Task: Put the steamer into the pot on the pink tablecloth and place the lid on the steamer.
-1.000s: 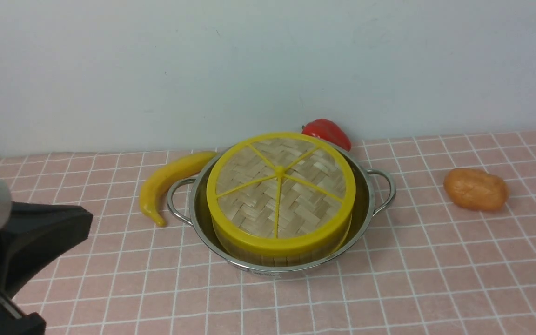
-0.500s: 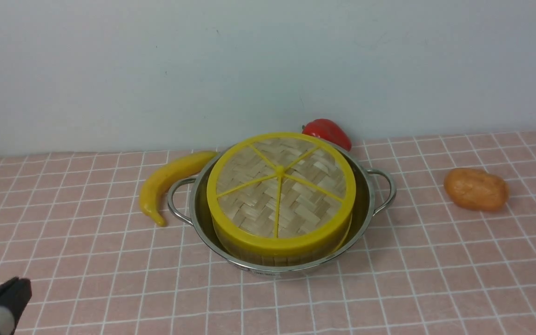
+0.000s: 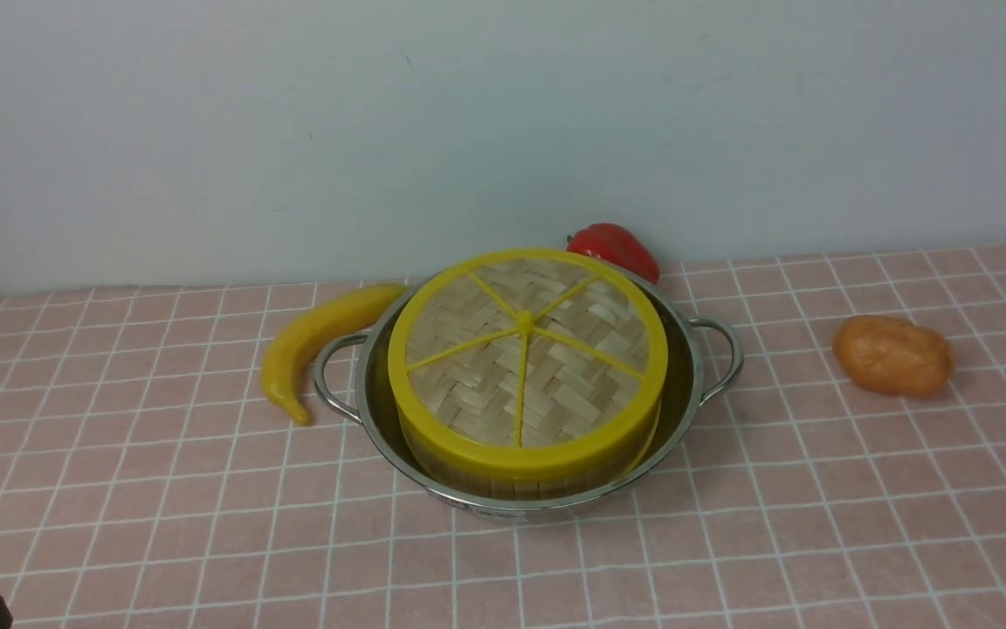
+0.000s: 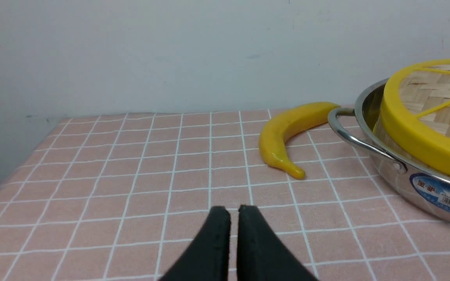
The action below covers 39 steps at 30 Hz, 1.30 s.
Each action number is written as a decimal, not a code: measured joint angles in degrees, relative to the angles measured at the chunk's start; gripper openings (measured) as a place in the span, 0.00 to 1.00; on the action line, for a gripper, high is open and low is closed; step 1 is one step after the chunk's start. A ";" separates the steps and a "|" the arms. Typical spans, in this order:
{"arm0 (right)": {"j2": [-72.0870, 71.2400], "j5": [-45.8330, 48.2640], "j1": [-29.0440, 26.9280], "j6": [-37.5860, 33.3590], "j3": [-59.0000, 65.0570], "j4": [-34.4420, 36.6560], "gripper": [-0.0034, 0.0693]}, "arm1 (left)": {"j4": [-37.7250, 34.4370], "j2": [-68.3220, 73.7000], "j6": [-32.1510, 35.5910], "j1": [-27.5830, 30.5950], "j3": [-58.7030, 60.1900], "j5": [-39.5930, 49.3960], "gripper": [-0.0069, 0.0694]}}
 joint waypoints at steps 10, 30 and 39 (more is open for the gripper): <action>0.00 0.00 0.00 0.00 0.00 0.00 0.30 | 0.13 0.00 0.05 0.00 0.00 0.06 0.16; -7.78 -18.99 -20.80 1.53 12.18 -0.45 0.36 | 0.13 0.00 0.05 0.00 0.00 0.11 0.22; -9.31 -34.43 -24.82 1.53 30.28 -0.41 0.38 | 0.13 0.00 0.05 0.00 0.00 0.11 0.24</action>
